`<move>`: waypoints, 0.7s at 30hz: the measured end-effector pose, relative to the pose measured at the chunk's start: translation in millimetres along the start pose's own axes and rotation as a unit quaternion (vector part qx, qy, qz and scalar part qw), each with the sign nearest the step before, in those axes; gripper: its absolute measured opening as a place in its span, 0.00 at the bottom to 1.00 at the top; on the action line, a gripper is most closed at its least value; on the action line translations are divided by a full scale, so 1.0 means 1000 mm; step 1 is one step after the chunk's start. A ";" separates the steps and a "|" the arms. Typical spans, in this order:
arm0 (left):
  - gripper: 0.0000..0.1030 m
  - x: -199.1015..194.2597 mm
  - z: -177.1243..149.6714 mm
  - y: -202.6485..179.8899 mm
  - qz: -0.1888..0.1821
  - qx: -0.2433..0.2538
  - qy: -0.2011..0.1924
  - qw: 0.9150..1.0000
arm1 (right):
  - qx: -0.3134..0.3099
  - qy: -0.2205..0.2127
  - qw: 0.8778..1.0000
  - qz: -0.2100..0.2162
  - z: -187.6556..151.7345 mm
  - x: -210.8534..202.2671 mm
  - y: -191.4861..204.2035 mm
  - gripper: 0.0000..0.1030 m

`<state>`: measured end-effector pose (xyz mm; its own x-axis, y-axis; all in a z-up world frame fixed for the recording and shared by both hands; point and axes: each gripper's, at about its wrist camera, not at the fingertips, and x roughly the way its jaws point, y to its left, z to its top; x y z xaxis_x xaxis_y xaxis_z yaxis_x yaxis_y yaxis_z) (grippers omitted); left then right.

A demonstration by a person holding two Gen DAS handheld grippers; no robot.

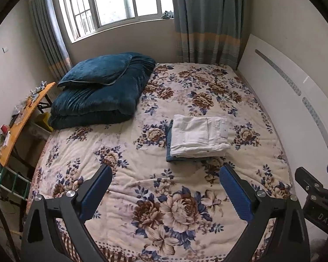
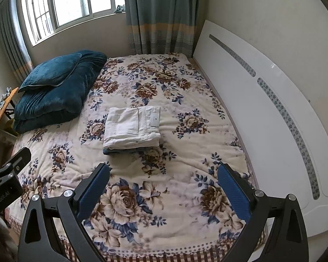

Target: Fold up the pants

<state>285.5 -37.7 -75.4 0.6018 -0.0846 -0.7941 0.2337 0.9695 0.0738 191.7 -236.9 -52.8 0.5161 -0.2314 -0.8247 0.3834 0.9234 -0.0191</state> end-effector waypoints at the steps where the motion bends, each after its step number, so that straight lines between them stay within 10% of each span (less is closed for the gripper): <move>1: 1.00 0.000 0.000 0.000 0.001 -0.001 0.001 1.000 | 0.000 -0.001 1.000 0.000 0.001 0.000 0.000 0.98; 21: 1.00 -0.004 -0.005 -0.004 0.010 0.006 0.002 1.000 | -0.013 -0.004 1.000 0.004 0.003 0.007 0.010 0.99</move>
<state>278.9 -40.3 -75.7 0.6028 -0.0637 -0.7953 0.2301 0.9683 0.0968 201.4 -230.2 -57.6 0.5248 -0.2256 -0.8208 0.3590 0.9330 -0.0269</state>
